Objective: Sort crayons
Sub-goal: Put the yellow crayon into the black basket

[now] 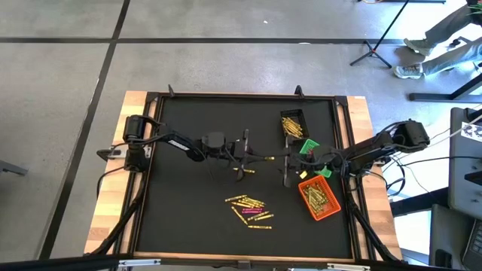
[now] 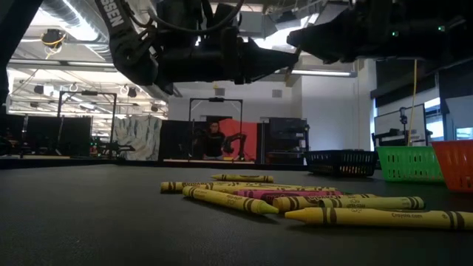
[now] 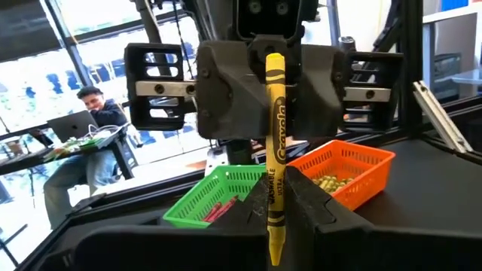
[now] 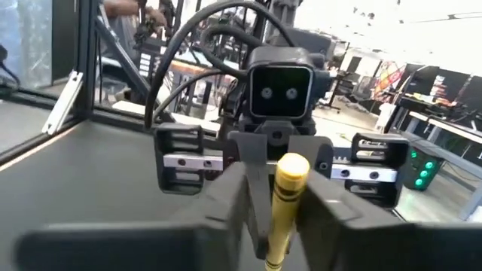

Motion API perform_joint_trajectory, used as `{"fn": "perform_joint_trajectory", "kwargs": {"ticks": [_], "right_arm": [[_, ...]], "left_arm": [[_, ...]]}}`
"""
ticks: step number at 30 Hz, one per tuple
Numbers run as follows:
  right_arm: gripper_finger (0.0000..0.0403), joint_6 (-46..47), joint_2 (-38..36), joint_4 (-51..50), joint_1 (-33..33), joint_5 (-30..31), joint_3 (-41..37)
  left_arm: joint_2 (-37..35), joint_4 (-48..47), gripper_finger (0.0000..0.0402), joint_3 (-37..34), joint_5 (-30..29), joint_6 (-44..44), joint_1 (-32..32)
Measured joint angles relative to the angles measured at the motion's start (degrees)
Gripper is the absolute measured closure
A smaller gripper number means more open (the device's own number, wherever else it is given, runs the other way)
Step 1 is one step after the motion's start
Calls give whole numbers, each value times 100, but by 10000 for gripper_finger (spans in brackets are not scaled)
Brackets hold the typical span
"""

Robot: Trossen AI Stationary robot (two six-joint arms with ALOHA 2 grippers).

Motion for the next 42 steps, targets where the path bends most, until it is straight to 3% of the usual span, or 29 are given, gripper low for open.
{"fn": "perform_joint_trajectory", "kwargs": {"ticks": [4,6,13,19,22,26,30,33,39,42], "right_arm": [[375,-36,7,-54,-2,54,23],[389,-134,7,-70,0,108,23],[374,-232,-4,-140,-46,351,23],[386,-347,-472,-828,-73,1341,23],[375,-349,-892,-1541,-211,1989,37],[385,-65,-1477,-3434,-660,2415,365],[391,603,-1699,-5546,-1342,2392,920],[383,1065,-1697,-6737,-1958,2012,1283],[377,1532,-1544,-7714,-3197,433,1395],[385,1553,-1439,-7758,-3600,66,1322]], "left_arm": [[1,-4,397,0,17,-1,-3],[1,-14,397,0,20,-1,-4],[1,-147,372,0,-73,-9,-4],[1,-609,306,2,-797,-16,2],[3,-884,288,2,-1268,1,29],[3,-969,282,2,-1477,-1,91],[3,-972,282,2,-1465,2,98],[3,-965,282,2,-1465,1,98],[3,-966,282,2,-1196,44,98],[3,-968,282,2,-1007,194,93]]}}
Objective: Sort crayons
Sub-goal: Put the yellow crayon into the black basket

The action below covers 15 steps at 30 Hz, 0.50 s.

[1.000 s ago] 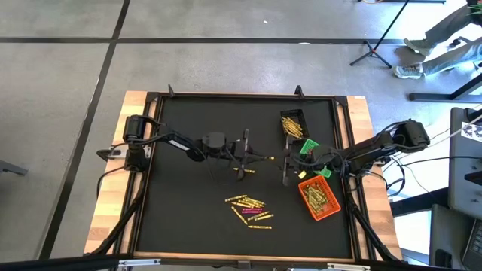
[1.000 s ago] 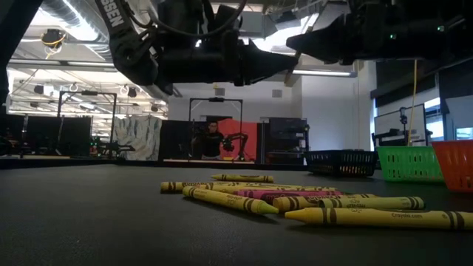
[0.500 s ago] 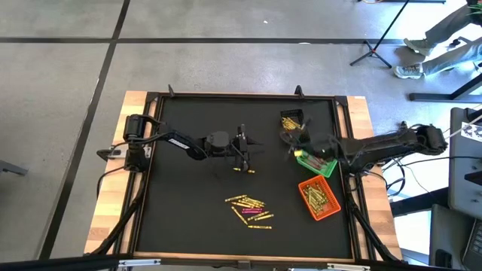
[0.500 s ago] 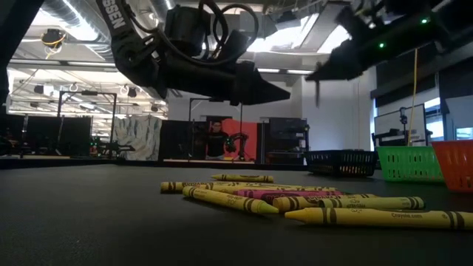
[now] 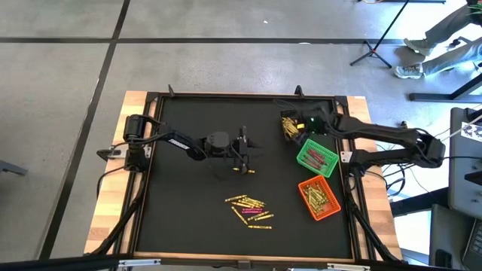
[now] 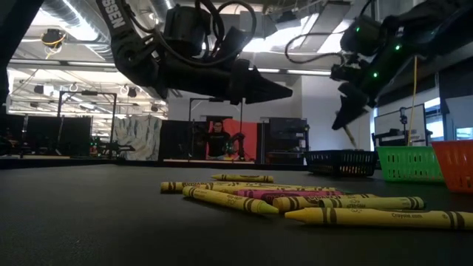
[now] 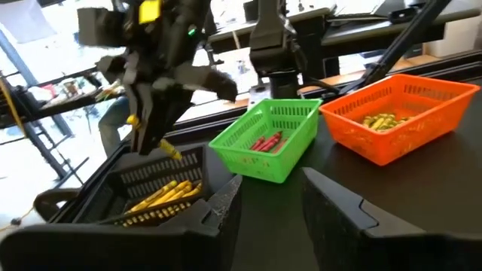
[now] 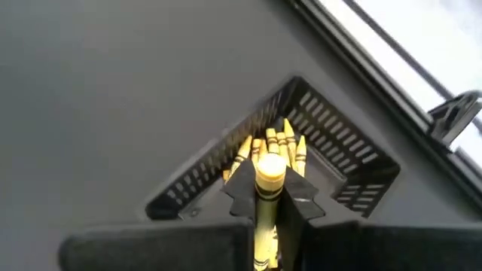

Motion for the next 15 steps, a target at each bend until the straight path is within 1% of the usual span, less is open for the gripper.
{"fn": "perform_joint_trajectory", "kwargs": {"ticks": [4,8,10,15], "right_arm": [[378,-1,197,86,-267,-212,-34],[348,86,461,167,-313,-205,-34],[324,105,563,194,-302,-172,-37],[247,104,589,192,-297,-183,-32]], "left_arm": [[0,-4,282,0,23,6,-8],[0,-16,282,0,21,8,-5],[0,-17,282,0,19,8,-5],[0,-52,282,0,18,8,-5]]}}
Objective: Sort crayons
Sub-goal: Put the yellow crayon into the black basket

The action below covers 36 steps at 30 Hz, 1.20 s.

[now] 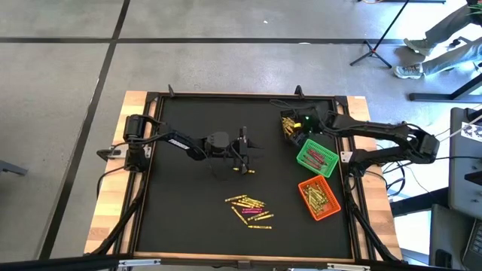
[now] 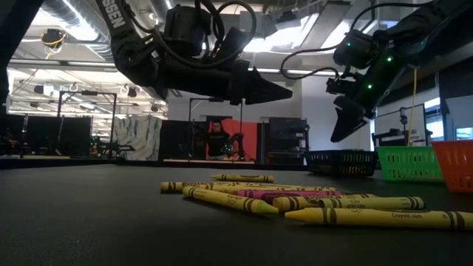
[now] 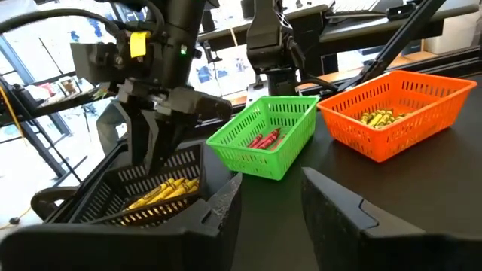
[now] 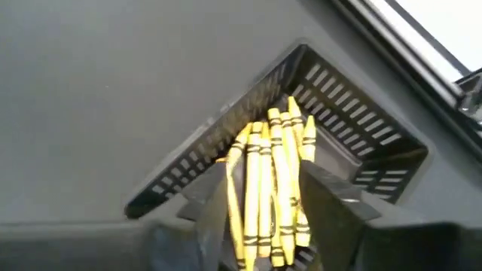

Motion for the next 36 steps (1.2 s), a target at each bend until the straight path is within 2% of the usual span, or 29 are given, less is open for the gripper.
{"fn": "perform_joint_trajectory", "kwargs": {"ticks": [5,12,15,21,26,36], "right_arm": [[203,-15,-380,22,384,-523,9],[198,-177,-653,1061,1744,-635,-289],[198,-190,-654,1811,2214,-637,-576],[198,-192,-624,3278,2953,-634,-1158],[198,-192,-575,3864,3288,-632,-1408],[198,-150,-244,4116,3381,-619,-1523]], "left_arm": [[0,-33,282,0,3,-50,0],[-2,-639,282,5,224,-157,-42],[-43,-1265,282,7,329,-247,-116],[-363,-3263,282,273,353,-466,-319],[-387,-4576,282,554,348,-697,-334],[-34,-4821,283,555,372,-899,-249]]}}
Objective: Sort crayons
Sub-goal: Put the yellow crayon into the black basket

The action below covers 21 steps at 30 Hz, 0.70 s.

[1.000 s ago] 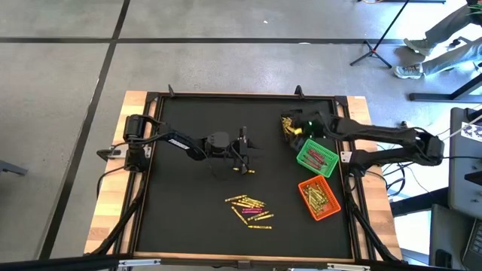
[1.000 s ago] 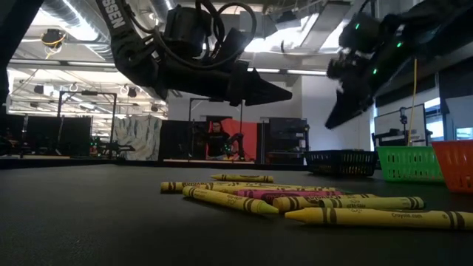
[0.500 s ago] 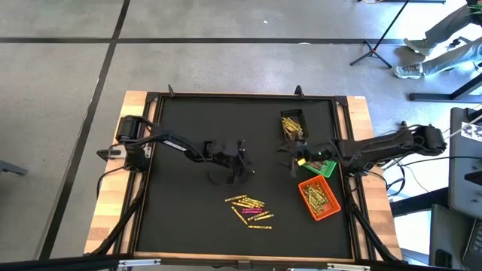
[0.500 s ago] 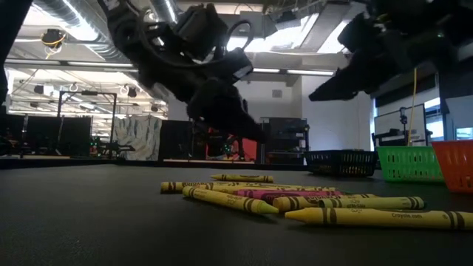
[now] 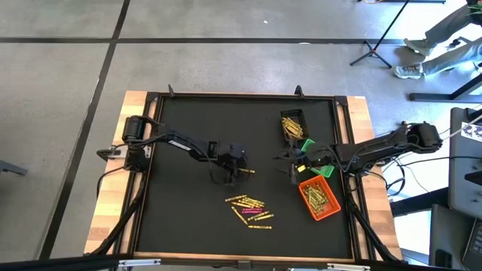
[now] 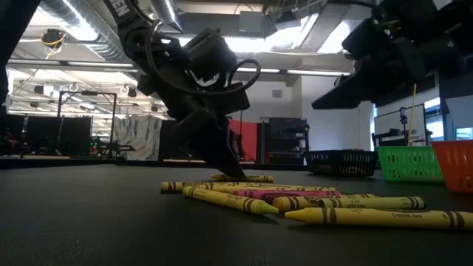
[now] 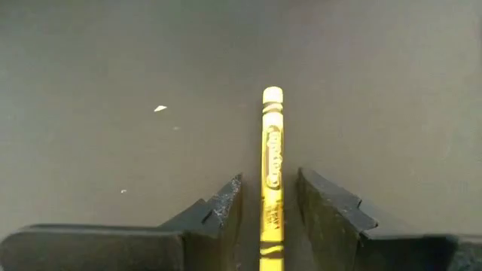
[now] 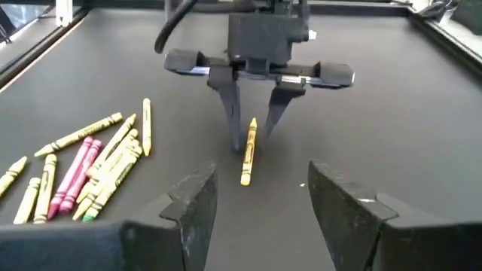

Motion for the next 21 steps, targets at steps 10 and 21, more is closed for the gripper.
{"fn": "perform_joint_trajectory", "kwargs": {"ticks": [10,21], "right_arm": [[198,2,452,320,0,7,0],[174,2,456,458,-4,39,2]], "left_arm": [[80,-16,371,9,114,-58,2],[-454,-9,393,-14,-398,299,-116]]}}
